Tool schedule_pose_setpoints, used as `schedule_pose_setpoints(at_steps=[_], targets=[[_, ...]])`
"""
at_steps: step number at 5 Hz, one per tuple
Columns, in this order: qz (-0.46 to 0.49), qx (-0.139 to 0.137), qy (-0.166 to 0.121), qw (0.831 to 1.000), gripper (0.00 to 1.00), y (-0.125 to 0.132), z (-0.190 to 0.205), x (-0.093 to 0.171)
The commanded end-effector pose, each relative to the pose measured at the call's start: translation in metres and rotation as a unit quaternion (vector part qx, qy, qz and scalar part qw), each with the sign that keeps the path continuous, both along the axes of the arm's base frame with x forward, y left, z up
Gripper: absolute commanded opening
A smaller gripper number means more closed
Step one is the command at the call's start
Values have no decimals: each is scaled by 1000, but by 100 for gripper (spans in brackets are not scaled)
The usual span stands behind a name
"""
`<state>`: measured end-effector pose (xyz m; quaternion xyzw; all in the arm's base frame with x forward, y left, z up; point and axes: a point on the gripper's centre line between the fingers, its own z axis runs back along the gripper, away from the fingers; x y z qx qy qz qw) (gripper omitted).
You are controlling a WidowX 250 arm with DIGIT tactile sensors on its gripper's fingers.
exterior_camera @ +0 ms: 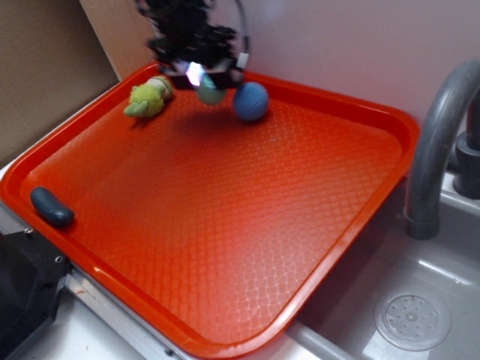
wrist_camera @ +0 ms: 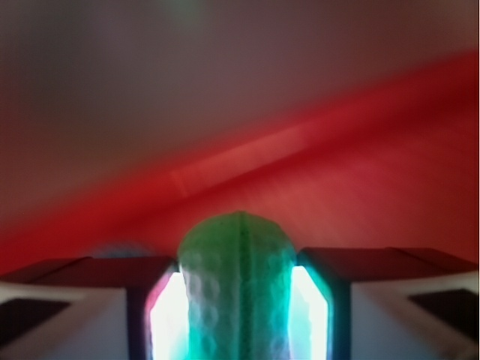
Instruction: Grab the green ball.
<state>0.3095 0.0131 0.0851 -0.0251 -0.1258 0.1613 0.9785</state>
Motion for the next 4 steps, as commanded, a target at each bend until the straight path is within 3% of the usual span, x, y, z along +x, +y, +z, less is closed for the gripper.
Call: schedule_pose_setpoints(at_steps=[1, 2, 3, 4], targets=[[-100, -5, 140, 985, 0, 10, 127, -69], [-166, 10, 129, 978, 0, -5, 154, -87], [-200, 26, 89, 975, 0, -9, 166, -103], [-205, 36, 83, 975, 0, -9, 161, -105]])
